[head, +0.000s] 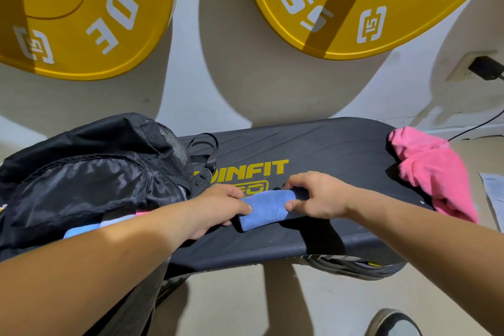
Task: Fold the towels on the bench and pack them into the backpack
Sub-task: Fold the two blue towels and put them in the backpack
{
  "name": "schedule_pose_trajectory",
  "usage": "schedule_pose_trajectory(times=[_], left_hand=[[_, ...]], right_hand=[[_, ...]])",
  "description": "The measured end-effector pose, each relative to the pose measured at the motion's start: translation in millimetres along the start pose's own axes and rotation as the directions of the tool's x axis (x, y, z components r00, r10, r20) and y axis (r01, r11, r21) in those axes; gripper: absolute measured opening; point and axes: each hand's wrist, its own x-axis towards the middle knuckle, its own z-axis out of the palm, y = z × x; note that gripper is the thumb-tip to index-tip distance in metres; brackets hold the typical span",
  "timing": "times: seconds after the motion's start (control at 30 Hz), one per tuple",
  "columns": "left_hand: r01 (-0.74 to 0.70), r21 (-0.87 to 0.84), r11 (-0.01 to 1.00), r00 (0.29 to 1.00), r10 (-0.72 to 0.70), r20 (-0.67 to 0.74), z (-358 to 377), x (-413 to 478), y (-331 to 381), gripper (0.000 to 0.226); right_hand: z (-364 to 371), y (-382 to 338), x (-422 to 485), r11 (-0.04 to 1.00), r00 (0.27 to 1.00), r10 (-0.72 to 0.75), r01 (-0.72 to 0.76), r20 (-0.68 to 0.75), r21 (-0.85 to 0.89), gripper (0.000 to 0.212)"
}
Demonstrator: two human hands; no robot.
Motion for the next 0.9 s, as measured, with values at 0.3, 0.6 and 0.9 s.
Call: schedule_pose_trajectory(times=[0.3,0.6,0.9], left_hand=[[-0.235,0.339,0.911,0.972,0.22,0.082,18,-20,5,0.036],[-0.507,0.576,0.641,0.856,0.451,0.252,16,-53,11,0.04],[-0.377,0.578,0.724,0.895,0.445,0.027,-77,-145,-1,0.047]], right_hand=[[1,-9,-7,0.999,0.998,-0.033,0.033,0.047,0.005,0.041],[0,-15,-16,0.993,0.991,-0.02,0.003,0.135,0.12,0.043],[-15,-117,3,0.868,0.951,-0.283,0.201,0.121,0.453,0.038]])
